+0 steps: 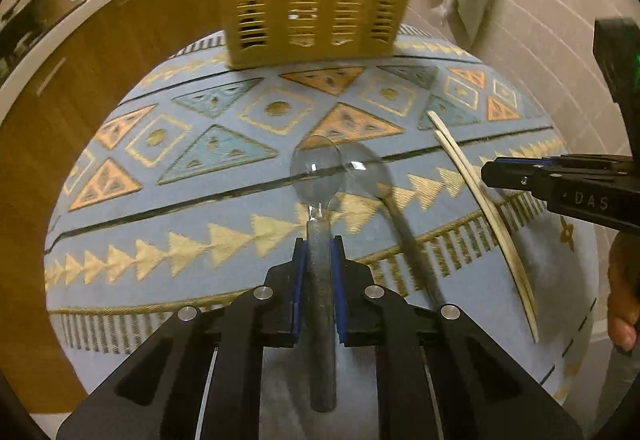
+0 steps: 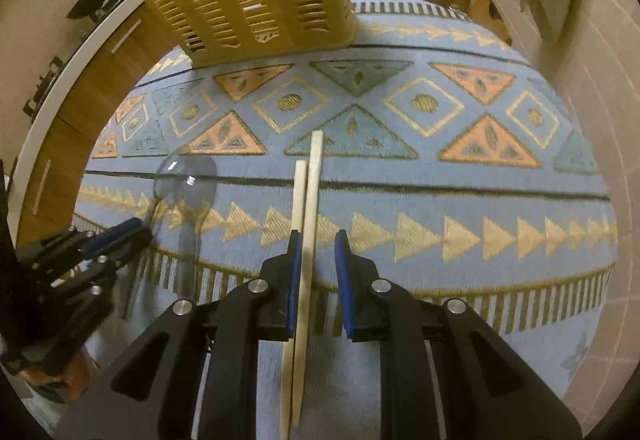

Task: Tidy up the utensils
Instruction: 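Grasp a clear spoon with the left tool while the right tool grasps the chopsticks, then lift and carry the clear spoon and chopsticks over the yellow holder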

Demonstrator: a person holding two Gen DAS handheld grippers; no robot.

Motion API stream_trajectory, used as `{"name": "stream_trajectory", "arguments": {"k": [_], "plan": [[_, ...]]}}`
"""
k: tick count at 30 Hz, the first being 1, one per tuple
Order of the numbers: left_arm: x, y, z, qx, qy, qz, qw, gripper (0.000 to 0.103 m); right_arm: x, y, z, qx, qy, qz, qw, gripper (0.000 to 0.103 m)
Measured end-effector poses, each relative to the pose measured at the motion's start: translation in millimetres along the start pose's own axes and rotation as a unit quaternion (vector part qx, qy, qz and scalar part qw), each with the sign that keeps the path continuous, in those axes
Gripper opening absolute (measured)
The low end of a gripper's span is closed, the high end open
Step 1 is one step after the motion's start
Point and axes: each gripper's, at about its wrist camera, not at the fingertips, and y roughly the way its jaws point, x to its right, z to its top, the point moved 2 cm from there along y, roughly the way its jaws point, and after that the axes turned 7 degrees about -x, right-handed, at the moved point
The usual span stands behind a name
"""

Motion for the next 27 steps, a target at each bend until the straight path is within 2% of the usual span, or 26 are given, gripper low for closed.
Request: {"name": "stream_trajectory", "arguments": {"k": [2, 5, 10, 12, 14, 22, 23, 25, 27], "plan": [[-7, -3, 1, 0.006, -0.011, -0.004, 0.9999, 0.010, 0, 3, 3, -0.006, 0.006, 0.014, 1.000, 0.015], [-13, -9, 0, 0.017, -0.020, -0.011, 0.9996, 0.010, -3, 7, 6, -0.008, 0.000, -0.009, 1.000, 0.015], [-18, -11, 0, 0.024, -0.027, -0.019, 0.9992, 0.010, -7, 11, 5, -0.018, -0.007, -0.020, 1.000, 0.015], [-17, -9, 0, 0.025, -0.027, -0.019, 0.9991, 0.011, -12, 10, 2, -0.026, -0.018, -0.040, 0.999, 0.015], [-18, -10, 0, 0.029, -0.028, -0.023, 0.9989, 0.010, -16, 10, -2, -0.034, -0.033, -0.079, 0.996, 0.015], [-19, -17, -1, 0.040, -0.026, -0.028, 0.9985, 0.011, -31, 17, 4, -0.078, -0.041, -0.104, 0.991, 0.015], [-19, -18, 0, 0.043, -0.025, -0.028, 0.9984, 0.011, -33, 19, 6, -0.083, -0.049, -0.108, 0.990, 0.011], [-19, -20, 2, 0.048, -0.024, -0.029, 0.9981, 0.011, -37, 20, 9, -0.097, -0.062, -0.104, 0.988, 0.005], [-19, -23, 4, 0.053, -0.025, -0.032, 0.9978, 0.011, -33, 19, 12, -0.108, -0.052, -0.082, 0.989, 0.005]]}}
